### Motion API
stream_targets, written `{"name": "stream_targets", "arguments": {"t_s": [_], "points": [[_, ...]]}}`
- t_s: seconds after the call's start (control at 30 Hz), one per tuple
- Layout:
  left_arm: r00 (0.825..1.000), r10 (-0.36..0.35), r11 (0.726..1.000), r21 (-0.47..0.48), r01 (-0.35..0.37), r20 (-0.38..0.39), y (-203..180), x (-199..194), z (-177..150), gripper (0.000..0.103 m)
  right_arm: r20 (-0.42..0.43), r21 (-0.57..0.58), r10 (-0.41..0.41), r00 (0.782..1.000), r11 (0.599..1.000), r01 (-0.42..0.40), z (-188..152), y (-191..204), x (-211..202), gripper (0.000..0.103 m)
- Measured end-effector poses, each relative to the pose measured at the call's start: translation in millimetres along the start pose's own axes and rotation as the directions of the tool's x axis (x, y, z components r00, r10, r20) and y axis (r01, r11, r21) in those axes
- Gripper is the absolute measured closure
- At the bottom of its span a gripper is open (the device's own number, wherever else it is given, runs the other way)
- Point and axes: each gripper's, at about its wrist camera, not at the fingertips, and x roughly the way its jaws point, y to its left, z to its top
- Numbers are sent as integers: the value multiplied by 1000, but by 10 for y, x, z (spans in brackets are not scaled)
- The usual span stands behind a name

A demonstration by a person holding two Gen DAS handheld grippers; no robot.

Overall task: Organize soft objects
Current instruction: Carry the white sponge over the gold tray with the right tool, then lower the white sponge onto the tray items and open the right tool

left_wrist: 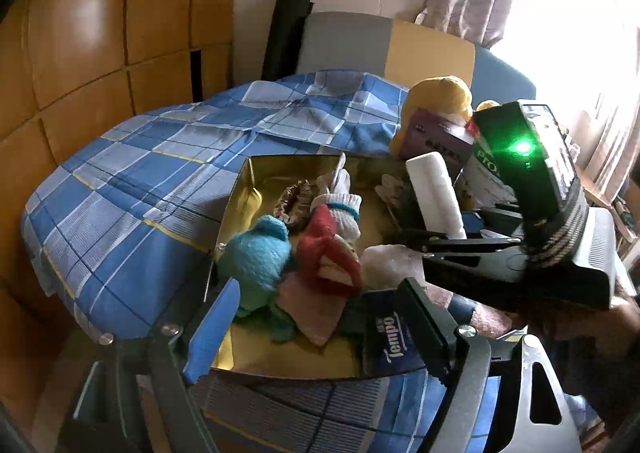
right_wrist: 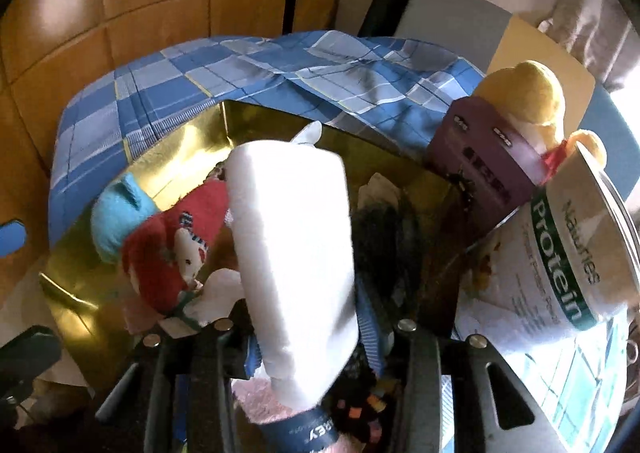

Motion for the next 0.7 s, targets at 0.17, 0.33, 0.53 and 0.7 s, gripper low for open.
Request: {"name": "stream_targets", "arguments": {"t_s": [0.17,0.33,0.53,0.7], "points": [[1000,2,1000,1,-2,-1,-20,3,-9,19,34,42,29,999,999,-30,-78,-27,-152,64],[1000,8,1000,2,-8,0,-58,16,-5,17,43,78,95,995,992,-98,-89,-17,-131,64],[1000,15,1000,8,-15,17,-72,-15,24,11,16,103,108,994,989,-109,-106,-1,0,64],[999,34,999,9,-35,25,-77,-36,40,7,86,119,76,993,989,-86,-136,-56,-272,62]]}}
